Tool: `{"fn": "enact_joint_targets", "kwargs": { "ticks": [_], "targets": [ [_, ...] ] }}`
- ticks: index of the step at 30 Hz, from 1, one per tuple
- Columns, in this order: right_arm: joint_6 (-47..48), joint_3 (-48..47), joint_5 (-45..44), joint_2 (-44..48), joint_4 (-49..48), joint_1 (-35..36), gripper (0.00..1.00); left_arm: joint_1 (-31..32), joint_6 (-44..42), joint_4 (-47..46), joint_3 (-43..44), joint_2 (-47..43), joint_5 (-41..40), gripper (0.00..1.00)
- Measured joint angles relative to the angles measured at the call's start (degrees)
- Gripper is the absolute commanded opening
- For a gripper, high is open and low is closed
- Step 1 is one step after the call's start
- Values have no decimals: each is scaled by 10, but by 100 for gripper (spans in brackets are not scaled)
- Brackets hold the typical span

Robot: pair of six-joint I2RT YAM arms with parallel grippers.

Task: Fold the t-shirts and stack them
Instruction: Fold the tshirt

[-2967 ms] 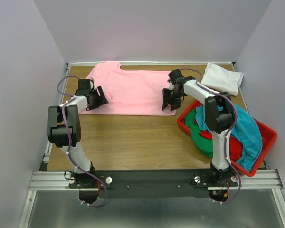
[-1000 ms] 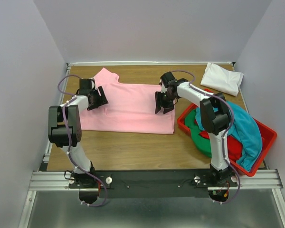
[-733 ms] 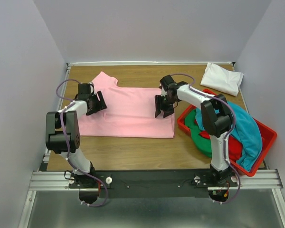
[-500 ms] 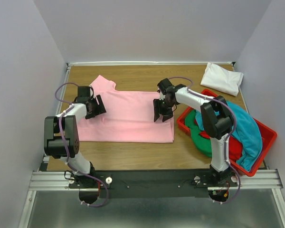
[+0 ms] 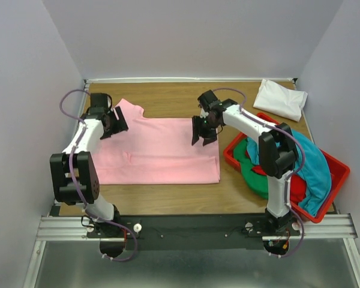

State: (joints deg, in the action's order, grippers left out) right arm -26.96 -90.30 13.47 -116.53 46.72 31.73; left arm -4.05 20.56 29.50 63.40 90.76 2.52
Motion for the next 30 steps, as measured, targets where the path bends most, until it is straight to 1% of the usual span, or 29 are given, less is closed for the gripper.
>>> {"fn": "enact_joint_targets", "kwargs": {
  "ticks": [4, 5, 6, 9, 12, 15, 20, 24, 30],
  "targets": [
    [-17, -103, -18, 0, 4, -23, 62, 0, 0, 13, 131, 34, -5, 83],
    [-18, -125, -23, -1, 3, -33, 62, 0, 0, 7, 179, 59, -6, 83],
    [-20, -150, -28, -3, 0, -48, 62, 0, 0, 5, 198, 69, -6, 83],
    [-20, -216, -45, -25, -7, -93, 62, 1, -1, 11, 312, 142, -16, 82],
    [-18, -252, -63, -55, -12, -130, 61, 6, -6, 20, 410, 221, -35, 82],
    [-15, -268, -78, -90, -12, -156, 61, 12, -12, 28, 485, 293, -55, 82],
    [-15, -276, -92, -139, -6, -163, 61, 18, -20, 54, 550, 379, -83, 81],
    [-15, -279, -93, -156, -5, -162, 61, 20, -24, 68, 582, 420, -102, 80],
    [-15, -279, -93, -166, -6, -160, 60, 21, -25, 73, 626, 455, -117, 79]
  ]
}}
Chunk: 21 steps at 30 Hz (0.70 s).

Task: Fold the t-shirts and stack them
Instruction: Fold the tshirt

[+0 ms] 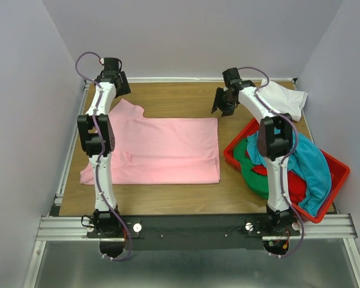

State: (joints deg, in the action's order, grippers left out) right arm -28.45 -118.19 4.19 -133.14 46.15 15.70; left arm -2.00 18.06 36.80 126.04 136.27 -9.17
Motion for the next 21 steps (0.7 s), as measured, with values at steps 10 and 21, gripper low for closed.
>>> {"fn": "enact_joint_targets", "kwargs": {
  "ticks": [10, 21],
  "targets": [
    [0, 19, 0, -4, -3, 0, 57, 3, 6, 15, 30, 51, -21, 79],
    [0, 34, 7, -13, -8, 0, 57, 3, 19, 22, 48, 83, -33, 76]
  ]
}}
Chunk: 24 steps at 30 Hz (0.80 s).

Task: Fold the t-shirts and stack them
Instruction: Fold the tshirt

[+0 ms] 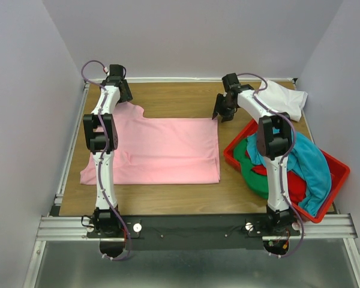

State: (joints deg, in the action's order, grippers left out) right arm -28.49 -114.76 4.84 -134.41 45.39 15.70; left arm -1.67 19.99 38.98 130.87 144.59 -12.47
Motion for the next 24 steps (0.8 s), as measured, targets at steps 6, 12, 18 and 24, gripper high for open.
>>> {"fn": "enact_joint_targets", "kwargs": {
  "ticks": [6, 12, 18, 24],
  "targets": [
    [-1, 7, 11, -1, -8, 0, 56, 0, 8, -5, 5, 6, -6, 75],
    [-2, 7, 19, -3, -10, 1, 56, 0, 14, -17, 8, 15, -6, 74],
    [-2, 7, 24, -6, -14, 1, 56, 0, 26, -26, 9, 21, -7, 65],
    [-2, 11, 26, -6, -20, 1, 56, 0, 32, -33, 16, 28, -9, 62]
  ]
}}
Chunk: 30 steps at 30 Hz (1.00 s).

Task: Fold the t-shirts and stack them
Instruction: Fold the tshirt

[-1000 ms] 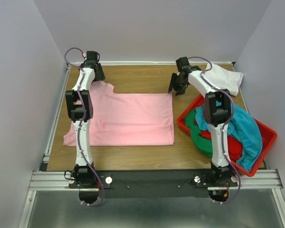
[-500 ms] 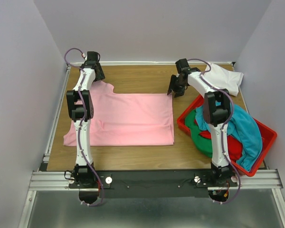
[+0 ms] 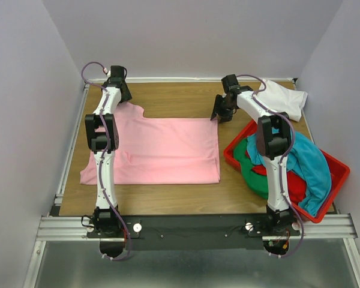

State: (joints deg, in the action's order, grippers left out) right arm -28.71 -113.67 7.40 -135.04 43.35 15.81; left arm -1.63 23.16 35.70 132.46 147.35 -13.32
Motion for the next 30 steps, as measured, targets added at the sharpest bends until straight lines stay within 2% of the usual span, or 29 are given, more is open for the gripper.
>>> {"fn": "enact_joint_targets", "kwargs": {
  "ticks": [1, 2, 4, 8, 10, 14, 16, 21, 24, 26, 27, 28, 30],
  "targets": [
    [0, 1, 0, 0, -1, 0, 56, 0, 0, -1, 0, 0, 0, 61],
    [0, 1, 2, 0, -2, 0, 56, 0, 0, -1, 0, 1, 0, 54],
    [0, 2, 3, 0, -4, 0, 55, 0, 1, -4, 1, 2, 0, 49],
    [0, 4, 5, 0, -6, 0, 54, 0, 1, -8, 9, 8, 0, 33],
    [0, 4, 6, 0, -8, 1, 52, 0, 0, -9, 9, 8, 0, 31],
    [0, 6, 8, 0, -11, 5, 50, 0, 0, -11, 9, 9, 0, 17],
    [0, 7, 9, 0, -13, 6, 49, 0, 0, -12, 9, 9, 1, 15],
    [-1, 10, 9, 1, -16, 6, 47, 0, -1, -15, 9, 10, 3, 0],
    [-2, 11, 9, 1, -17, 7, 43, 0, -4, -18, 8, 10, 4, 0],
    [-2, 11, 8, 1, -17, 7, 37, 0, -7, -21, 6, 10, 5, 0],
    [-2, 11, 8, 1, -17, 7, 32, 0, -9, -23, 5, 10, 5, 0],
    [-3, 11, 8, 1, -17, 7, 21, 0, -9, -25, 5, 10, 5, 0],
    [-5, 10, 7, -2, -17, 7, 14, 0, -11, -28, 5, 10, 10, 0]
  ]
}}
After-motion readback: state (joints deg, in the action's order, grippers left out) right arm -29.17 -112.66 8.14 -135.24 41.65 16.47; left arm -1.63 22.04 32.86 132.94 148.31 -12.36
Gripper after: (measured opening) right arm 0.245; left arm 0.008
